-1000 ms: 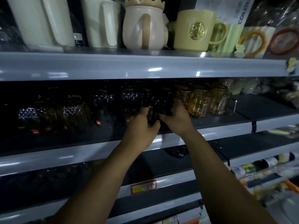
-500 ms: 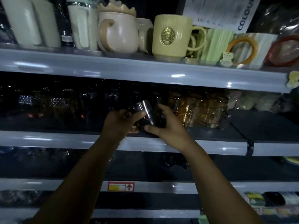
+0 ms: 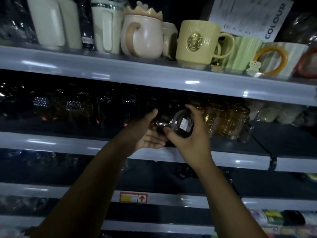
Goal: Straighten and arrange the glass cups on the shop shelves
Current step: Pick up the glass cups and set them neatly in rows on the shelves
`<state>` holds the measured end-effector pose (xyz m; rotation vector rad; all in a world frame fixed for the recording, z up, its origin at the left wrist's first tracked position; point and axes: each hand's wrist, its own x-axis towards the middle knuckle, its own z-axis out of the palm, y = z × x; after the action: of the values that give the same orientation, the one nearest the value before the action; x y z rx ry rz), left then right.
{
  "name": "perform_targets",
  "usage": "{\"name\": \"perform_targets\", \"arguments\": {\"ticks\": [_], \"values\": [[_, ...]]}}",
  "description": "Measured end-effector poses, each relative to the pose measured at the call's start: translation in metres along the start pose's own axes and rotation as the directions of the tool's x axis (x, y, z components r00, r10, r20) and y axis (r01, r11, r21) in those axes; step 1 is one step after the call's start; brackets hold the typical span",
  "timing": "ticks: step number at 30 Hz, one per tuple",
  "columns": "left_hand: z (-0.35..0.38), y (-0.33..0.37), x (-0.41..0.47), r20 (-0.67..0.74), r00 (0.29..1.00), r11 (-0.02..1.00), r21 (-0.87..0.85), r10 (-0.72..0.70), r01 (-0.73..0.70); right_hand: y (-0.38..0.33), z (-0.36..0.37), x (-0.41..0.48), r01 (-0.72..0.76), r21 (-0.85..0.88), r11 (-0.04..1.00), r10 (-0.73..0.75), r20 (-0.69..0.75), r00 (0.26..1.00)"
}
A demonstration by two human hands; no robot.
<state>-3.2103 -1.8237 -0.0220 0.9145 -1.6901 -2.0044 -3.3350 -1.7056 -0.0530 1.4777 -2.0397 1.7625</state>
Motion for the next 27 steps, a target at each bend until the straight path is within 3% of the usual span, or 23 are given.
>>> {"name": "perform_targets", "arguments": {"ticks": [3, 7, 12, 14, 18, 21, 24, 27], "values": [[-0.010, -0.007, 0.000, -0.102, 0.986, 0.990, 0.066, 0.130, -0.124, -0.005, 0.006, 0.011, -0.156, -0.034, 0.987, 0.156, -0.005, 0.988], [-0.012, -0.026, 0.005, -0.247, 0.866, 0.899, 0.183, 0.435, -0.399, -0.010, 0.012, 0.027, -0.270, -0.210, 0.940, 0.271, -0.026, 0.962], [-0.015, -0.041, 0.022, -0.080, 0.747, 0.691, 0.456, 0.660, -0.561, -0.016, 0.022, 0.052, -0.302, -0.403, 0.864, 0.323, -0.017, 0.946], [-0.014, -0.040, 0.026, -0.062, 0.714, 0.649, 0.477, 0.698, -0.593, -0.016, 0.026, 0.061, -0.311, -0.432, 0.847, 0.348, 0.007, 0.937], [-0.012, -0.040, 0.037, -0.095, 0.709, 0.666, 0.449, 0.698, -0.596, -0.004, 0.033, 0.066, -0.315, -0.390, 0.865, 0.341, -0.002, 0.940], [-0.014, -0.042, 0.041, -0.111, 0.724, 0.691, 0.425, 0.680, -0.584, 0.008, 0.031, 0.060, -0.292, -0.239, 0.926, 0.297, -0.015, 0.955], [-0.016, -0.042, 0.044, -0.112, 0.755, 0.719, 0.422, 0.646, -0.552, 0.022, 0.020, 0.049, -0.344, -0.034, 0.938, 0.345, 0.107, 0.932], [-0.017, -0.043, 0.045, -0.098, 0.765, 0.705, 0.475, 0.637, -0.526, 0.040, 0.015, 0.041, -0.307, 0.043, 0.951, 0.295, 0.173, 0.940]]}}
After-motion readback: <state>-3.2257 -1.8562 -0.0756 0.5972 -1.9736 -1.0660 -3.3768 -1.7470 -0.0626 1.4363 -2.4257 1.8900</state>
